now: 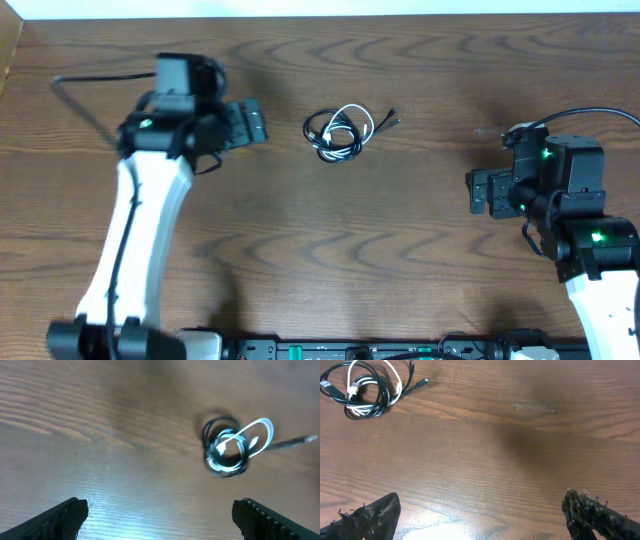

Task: Untangle cables
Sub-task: 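Reach the left gripper forward to the tangled black and white cables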

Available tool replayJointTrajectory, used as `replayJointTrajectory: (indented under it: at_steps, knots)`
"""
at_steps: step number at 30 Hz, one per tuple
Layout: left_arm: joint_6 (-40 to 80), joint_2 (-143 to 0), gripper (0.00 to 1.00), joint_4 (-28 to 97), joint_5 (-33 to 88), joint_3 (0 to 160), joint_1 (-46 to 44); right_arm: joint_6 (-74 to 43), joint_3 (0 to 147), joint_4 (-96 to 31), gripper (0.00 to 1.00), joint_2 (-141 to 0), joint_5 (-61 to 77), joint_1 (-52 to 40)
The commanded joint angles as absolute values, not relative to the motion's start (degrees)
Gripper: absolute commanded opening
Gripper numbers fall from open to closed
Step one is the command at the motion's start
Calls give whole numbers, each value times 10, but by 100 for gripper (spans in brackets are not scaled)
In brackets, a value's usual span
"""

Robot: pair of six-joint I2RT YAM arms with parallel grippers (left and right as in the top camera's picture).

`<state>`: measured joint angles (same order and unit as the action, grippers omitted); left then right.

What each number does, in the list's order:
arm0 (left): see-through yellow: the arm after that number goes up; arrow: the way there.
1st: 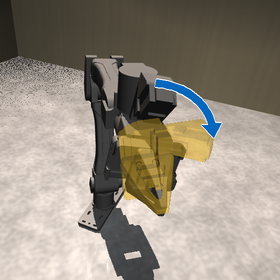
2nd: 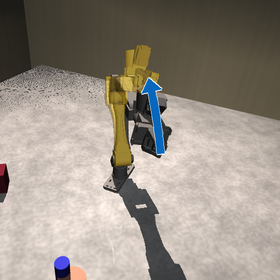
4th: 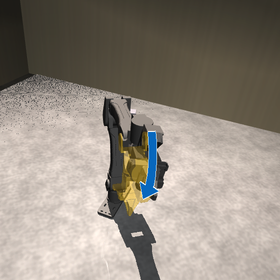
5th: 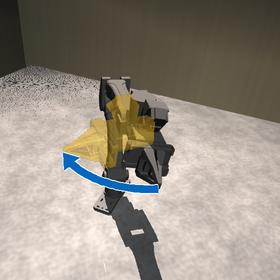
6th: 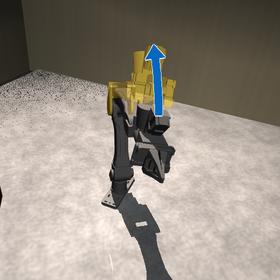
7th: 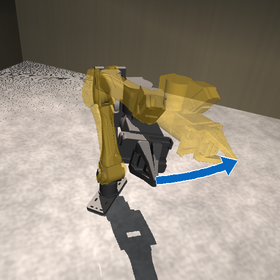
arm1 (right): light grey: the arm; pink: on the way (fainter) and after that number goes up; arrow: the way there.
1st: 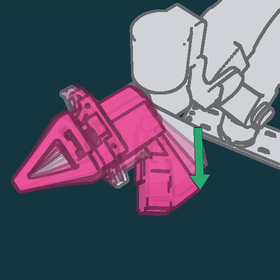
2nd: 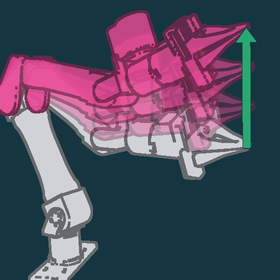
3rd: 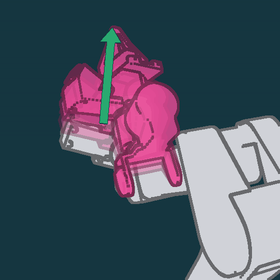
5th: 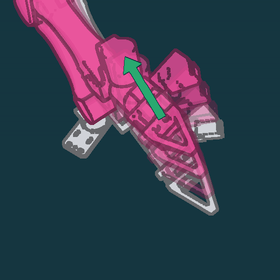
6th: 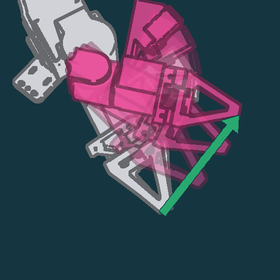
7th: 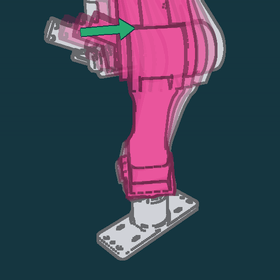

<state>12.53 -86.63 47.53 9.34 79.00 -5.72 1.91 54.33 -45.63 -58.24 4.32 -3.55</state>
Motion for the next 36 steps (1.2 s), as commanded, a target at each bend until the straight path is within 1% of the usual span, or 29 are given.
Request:
replayJointTrajectory:
  at_steps: [1, 6, 11, 14, 19, 25, 31, 33, 35, 36]
  knots:
    - [73, -902, 98, 479, 27, 812, -96, 13, 554, -456, 99, -582, 47, -34]
    - [43, -938, 98, 453, 21, 817, -139, 13, 554, -456, 99, -582, 47, -34]
    - [63, -974, 98, 399, 36, 817, -160, 13, 554, -459, 99, -581, 47, -34]
    - [121, -1013, 98, 359, 85, 817, -162, 13, 554, -460, 99, -582, 47, -34]
    - [261, -1073, 100, 342, 86, 817, -162, 13, 554, -459, 99, -582, 47, -34]
    - [297, -1114, 99, 308, 91, 817, -162, 13, 554, -460, 99, -582, 47, -34]
    - [296, -1136, 84, 263, 100, 816, -162, 13, 554, -461, 99, -581, 47, -34]
    - [296, -1141, 74, 253, 100, 816, -162, 13, 554, -461, 99, -581, 47, -34]
    - [297, -1148, 66, 246, 101, 816, -163, 13, 554, -461, 99, -581, 47, -34]
    - [297, -1151, 66, 245, 100, 816, -164, 13, 554, -461, 99, -581, 47, -34]
